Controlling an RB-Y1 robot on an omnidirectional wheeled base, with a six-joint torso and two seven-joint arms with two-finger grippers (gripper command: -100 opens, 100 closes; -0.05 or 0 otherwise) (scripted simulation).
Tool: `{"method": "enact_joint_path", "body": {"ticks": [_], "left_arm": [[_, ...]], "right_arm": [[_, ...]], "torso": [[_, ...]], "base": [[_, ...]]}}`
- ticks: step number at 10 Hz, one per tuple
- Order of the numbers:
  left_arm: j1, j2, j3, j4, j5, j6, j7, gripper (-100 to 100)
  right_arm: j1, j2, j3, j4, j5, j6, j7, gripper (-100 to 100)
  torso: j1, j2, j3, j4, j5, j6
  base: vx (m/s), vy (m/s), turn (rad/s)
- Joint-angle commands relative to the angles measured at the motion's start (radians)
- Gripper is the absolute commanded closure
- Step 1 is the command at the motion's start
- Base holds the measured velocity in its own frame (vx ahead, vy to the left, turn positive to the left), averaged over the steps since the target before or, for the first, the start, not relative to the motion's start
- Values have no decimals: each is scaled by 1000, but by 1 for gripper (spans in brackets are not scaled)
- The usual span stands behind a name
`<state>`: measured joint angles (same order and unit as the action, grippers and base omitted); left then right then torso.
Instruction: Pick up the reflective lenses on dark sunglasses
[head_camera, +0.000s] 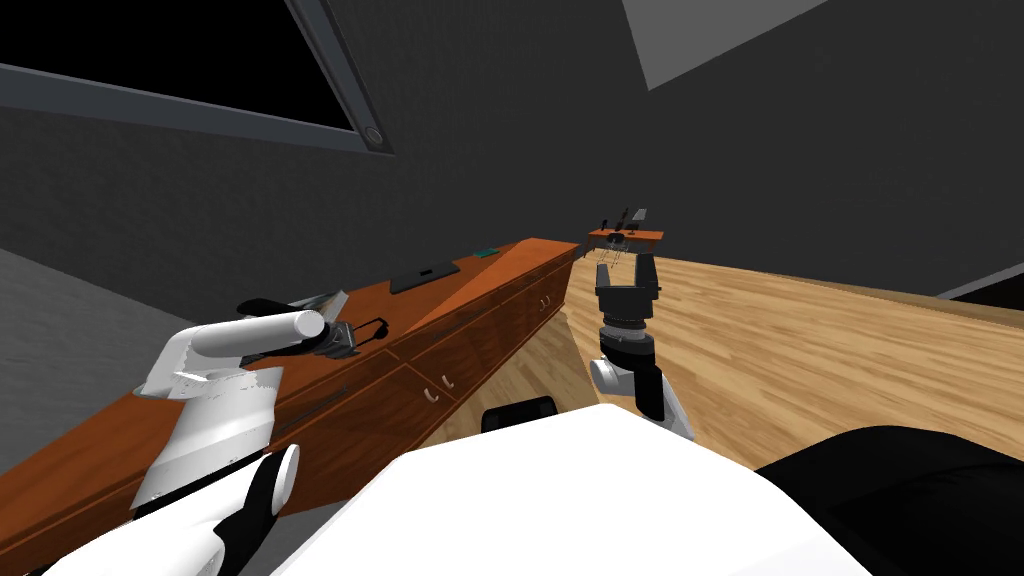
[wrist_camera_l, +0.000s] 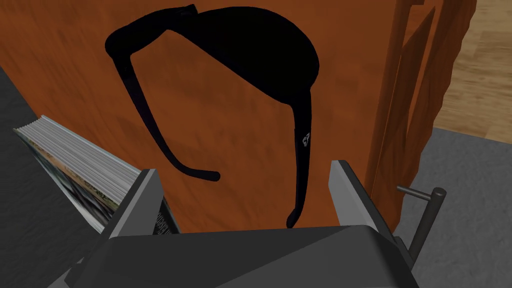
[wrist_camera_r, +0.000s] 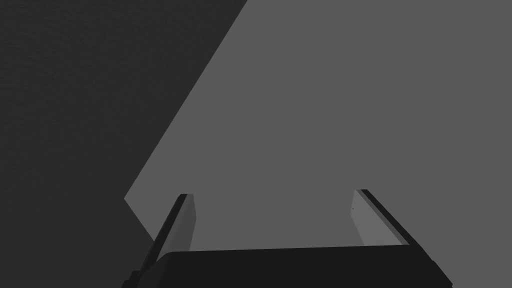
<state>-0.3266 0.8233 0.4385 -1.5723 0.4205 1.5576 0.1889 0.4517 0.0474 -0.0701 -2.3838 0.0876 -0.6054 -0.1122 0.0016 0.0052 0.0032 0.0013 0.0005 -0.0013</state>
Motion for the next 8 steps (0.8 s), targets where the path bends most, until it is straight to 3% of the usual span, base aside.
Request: {"method": "enact_joint_path", "body": {"ticks": [1,2,3,5,6,8], "left_arm": [[0,3,4,34,-1,-6,-3,-100],[-27,17,1,76,-26,-36,-2,-100],[-27,17,1,103,-26,-36,-2,-100],[-28,17,1,102,-26,-37,-2,-100],[-28,17,1,104,-26,-37,-2,100],[-27,17,1,105,-26,-36,-2,100]], "right_arm": [[0,0,0,0,0,0,0,0],[0,0,0,0,0,0,0,0],[0,0,0,0,0,0,0,0],[0,0,0,0,0,0,0,0],[0,0,0,0,0,0,0,0],[0,0,0,0,0,0,0,0]], "torso": [[0,0,0,0,0,0],[0,-2,-1,0,0,-1],[0,0,0,0,0,2],[1,-2,-2,-1,2,0],[1,-5,-3,-2,2,0],[2,-7,-4,-2,1,1]], "base": [[-49,-9,36],[-115,-24,-273],[-128,-15,-163],[-34,-7,6],[-5,-1,-1],[-3,-1,3]]}}
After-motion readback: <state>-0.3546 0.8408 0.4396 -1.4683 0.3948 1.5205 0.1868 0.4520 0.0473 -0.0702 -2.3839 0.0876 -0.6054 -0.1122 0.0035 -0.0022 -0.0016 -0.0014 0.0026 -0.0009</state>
